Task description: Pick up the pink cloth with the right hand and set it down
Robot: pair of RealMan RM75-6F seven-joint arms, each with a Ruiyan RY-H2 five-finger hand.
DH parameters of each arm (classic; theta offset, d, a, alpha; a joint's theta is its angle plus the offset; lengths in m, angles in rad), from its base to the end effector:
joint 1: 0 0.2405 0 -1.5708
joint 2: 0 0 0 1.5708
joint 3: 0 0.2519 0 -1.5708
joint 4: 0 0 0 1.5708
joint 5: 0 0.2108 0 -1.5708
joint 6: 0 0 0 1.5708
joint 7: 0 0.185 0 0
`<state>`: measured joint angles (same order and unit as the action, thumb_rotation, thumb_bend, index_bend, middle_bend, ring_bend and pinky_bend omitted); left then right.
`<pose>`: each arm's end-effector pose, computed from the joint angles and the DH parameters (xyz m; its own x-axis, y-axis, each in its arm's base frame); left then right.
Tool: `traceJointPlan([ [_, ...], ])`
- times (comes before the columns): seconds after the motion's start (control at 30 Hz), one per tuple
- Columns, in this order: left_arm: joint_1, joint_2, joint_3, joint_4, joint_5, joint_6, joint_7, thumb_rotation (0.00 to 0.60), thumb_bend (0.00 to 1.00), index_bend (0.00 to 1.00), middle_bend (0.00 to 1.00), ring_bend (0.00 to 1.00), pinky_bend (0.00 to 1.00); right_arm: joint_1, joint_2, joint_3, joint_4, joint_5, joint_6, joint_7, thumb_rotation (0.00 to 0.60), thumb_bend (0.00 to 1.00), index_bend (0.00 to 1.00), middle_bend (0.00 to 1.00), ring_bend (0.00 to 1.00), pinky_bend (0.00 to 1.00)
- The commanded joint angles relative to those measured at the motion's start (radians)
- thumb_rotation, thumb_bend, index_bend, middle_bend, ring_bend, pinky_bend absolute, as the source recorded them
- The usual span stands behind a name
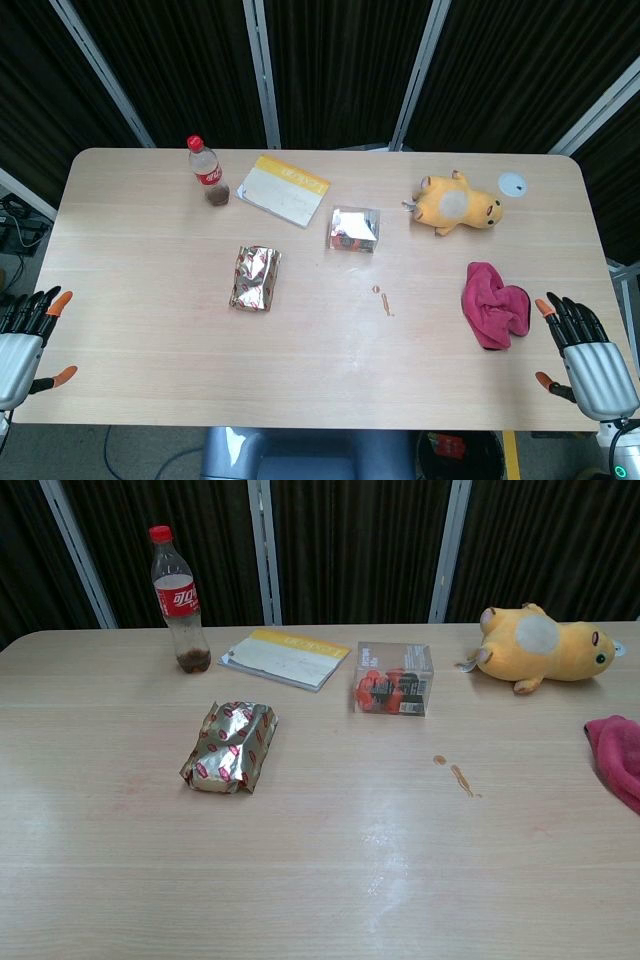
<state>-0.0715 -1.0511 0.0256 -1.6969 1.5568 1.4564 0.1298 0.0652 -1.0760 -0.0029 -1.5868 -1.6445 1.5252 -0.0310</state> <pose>-0.2988 0.1997 0.1484 0.5030 0.1047 0.8579 0.8643 -0.0629 -0.4991 -0.2982 -0.2035 0.1588 0.4923 -0.0140 0.8703 -0.8637 -0.1316 0.4865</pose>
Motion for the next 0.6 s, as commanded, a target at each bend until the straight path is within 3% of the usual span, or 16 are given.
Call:
traceJointPlan([
  [0.03,0.000,-0.001,-0.002,-0.002,-0.004,-0.001,-0.002,0.600,0.00,0.00,0.00,0.00,0.00,-0.001,0.002,0.000,-0.003,0.004,-0.003,0.002,0.600,0.00,0.00,0.00,0.00,0.10],
  [0.3,0.001,-0.002,-0.002,-0.002,0.000,0.004,-0.001,0.600,0.00,0.00,0.00,0.00,0.00,0.001,0.008,0.001,-0.017,0.016,-0.015,0.007,0.600,0.00,0.00,0.00,0.00,0.10],
  [0.6,-0.005,-0.003,-0.002,0.000,-0.002,-0.006,-0.022,0.600,0.00,0.00,0.00,0.00,0.00,0.028,0.018,0.012,-0.068,0.104,-0.117,-0.054,0.600,0.00,0.00,0.00,0.00,0.10],
])
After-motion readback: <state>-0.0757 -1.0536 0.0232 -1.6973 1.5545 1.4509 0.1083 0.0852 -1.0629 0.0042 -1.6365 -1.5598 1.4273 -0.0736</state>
